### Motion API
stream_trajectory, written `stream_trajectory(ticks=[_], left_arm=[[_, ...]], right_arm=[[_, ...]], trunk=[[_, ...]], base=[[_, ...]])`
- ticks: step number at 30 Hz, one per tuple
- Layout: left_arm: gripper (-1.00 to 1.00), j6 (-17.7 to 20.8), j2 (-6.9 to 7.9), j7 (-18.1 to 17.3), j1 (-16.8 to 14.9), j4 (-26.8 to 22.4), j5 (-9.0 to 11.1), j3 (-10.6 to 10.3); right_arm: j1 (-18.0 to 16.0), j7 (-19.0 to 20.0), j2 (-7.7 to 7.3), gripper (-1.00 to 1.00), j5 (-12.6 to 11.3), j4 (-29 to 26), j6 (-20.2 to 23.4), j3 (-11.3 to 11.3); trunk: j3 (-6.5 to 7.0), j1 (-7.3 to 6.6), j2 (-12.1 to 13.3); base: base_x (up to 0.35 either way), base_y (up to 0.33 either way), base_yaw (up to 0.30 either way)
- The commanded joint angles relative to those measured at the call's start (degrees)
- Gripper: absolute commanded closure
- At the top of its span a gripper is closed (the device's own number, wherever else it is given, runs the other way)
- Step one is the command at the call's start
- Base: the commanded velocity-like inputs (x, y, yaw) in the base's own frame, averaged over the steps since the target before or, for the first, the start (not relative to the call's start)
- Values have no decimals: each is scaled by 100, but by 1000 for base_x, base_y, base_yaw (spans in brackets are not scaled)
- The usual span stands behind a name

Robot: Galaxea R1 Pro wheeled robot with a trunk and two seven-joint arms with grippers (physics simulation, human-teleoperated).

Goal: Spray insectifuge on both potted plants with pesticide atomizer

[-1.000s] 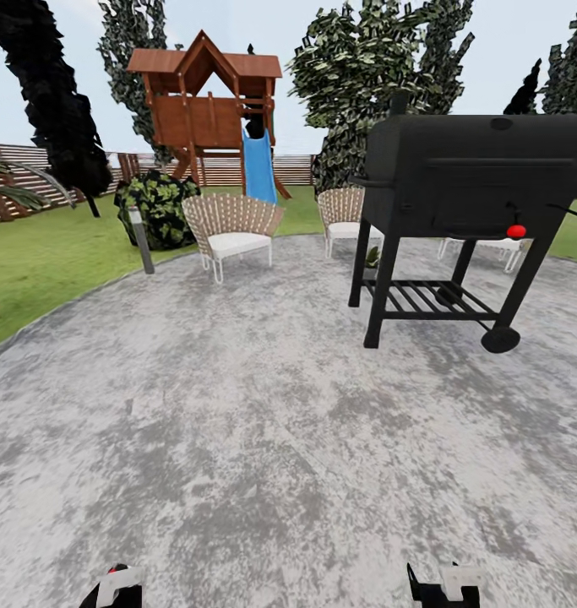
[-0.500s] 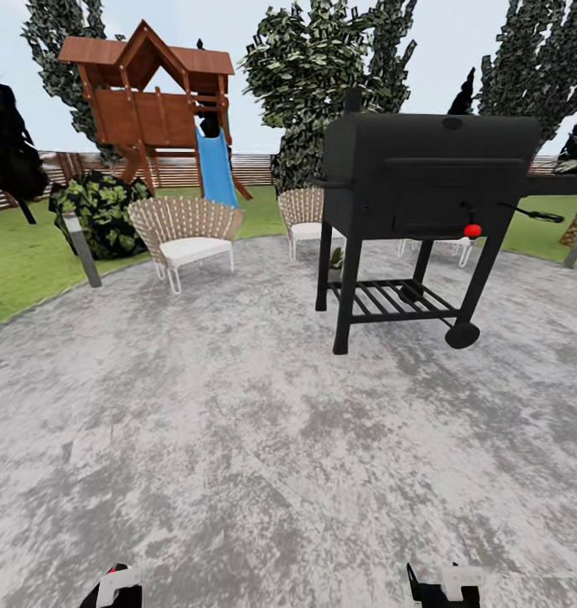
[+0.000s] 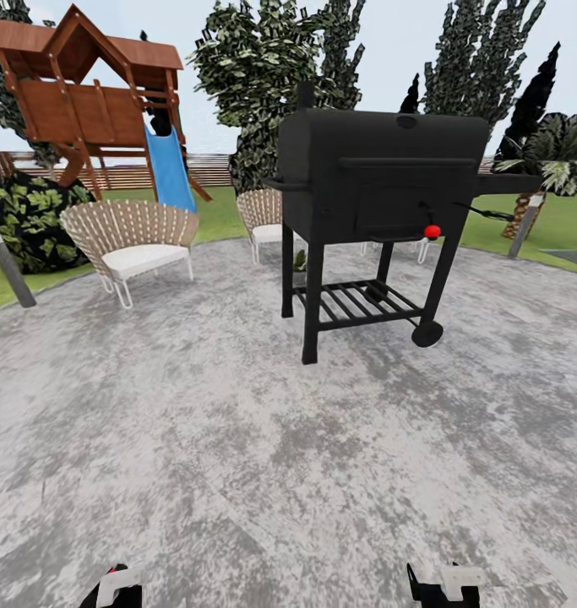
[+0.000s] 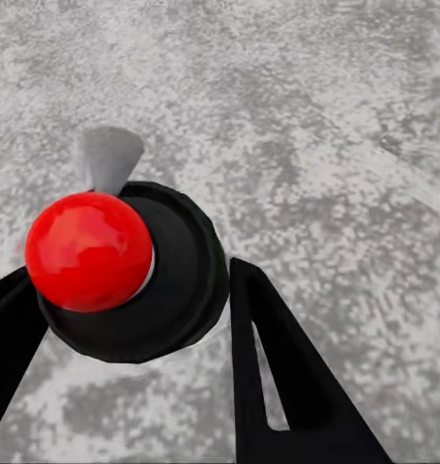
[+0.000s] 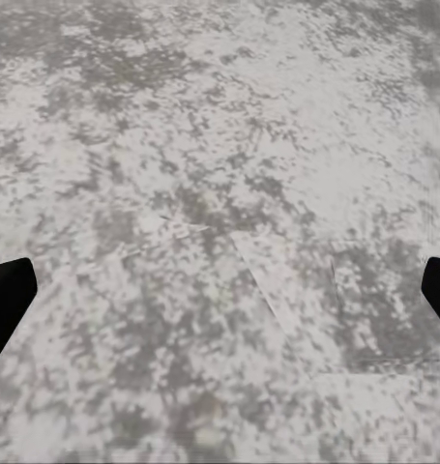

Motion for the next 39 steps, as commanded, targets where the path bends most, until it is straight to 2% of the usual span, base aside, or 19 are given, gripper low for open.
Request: stream_trajectory(ticks=[1,39], left_arm=[[100,-20,0,4,-2,3,-24,19],[100,-20,8,4,-2,3,-30,19]], right_arm=[[-5,-14,2,-100,52,7,-16,-36],[-5,-11,2,-100,54,6,-16,-36]], trunk=[[-5,2,-2],[-5,2,-2]], base=[[339,0,-274],[339,7,-275]])
